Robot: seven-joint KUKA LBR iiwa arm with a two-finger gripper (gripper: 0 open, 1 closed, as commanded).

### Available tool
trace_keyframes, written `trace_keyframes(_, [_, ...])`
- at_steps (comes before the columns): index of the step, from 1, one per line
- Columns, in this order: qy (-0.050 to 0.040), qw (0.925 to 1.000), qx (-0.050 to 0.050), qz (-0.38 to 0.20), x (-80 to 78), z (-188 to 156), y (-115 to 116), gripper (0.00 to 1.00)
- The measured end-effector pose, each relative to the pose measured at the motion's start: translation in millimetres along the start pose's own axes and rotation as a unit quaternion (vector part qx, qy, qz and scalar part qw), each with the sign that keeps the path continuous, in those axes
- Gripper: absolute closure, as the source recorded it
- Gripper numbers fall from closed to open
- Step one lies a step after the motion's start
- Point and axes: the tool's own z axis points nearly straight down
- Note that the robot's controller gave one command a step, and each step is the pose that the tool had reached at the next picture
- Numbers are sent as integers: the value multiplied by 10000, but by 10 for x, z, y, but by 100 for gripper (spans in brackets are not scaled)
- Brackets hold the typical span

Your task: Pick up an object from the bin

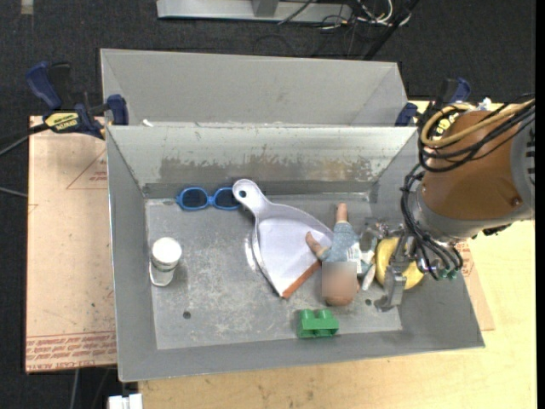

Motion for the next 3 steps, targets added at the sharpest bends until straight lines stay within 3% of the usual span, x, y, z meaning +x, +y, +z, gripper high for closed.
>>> trace_keyframes(1, [-30, 9998, -1, 202, -206, 224, -45, 0])
trace_keyframes(2, [-6, 9995, -3, 309, -87, 298, 160, 0])
trace_keyframes(3, [-30, 10000, -2, -39, -236, 580, 230, 0])
